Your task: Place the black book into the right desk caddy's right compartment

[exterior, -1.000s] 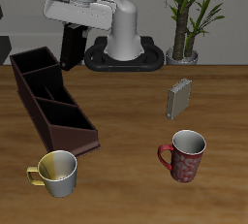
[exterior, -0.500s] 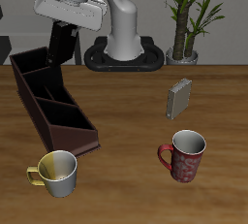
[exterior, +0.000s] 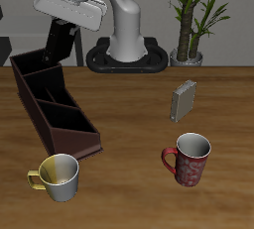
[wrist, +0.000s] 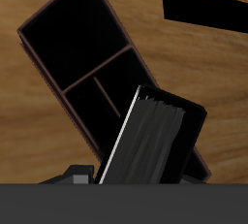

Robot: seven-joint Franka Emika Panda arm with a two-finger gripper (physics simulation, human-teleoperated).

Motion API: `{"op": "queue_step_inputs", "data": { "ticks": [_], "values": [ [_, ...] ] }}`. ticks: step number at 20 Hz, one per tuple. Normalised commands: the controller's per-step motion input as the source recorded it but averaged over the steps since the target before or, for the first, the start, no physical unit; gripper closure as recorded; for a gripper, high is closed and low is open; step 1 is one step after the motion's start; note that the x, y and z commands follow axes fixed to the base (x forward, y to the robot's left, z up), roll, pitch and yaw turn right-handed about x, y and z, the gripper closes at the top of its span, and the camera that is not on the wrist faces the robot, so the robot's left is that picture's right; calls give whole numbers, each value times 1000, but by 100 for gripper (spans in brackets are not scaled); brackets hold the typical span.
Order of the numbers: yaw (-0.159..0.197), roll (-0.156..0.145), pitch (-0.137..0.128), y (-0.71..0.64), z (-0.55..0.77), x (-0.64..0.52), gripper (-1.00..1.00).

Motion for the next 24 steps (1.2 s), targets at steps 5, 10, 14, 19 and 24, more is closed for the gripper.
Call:
{"op": "queue_step_inputs", "data": {
  "ticks": [5, 10, 14, 19, 24],
  "values": [
    [-25, -60, 1, -221, 64, -302, 100],
    [44, 8, -14, -56, 27, -266, 100],
    [-2, -49, 6, -180, 34, -141, 100],
    [-28, -59, 31, -216, -134, -81, 100],
    [7, -16, 21, -116, -151, -104, 100]
  ]
}}
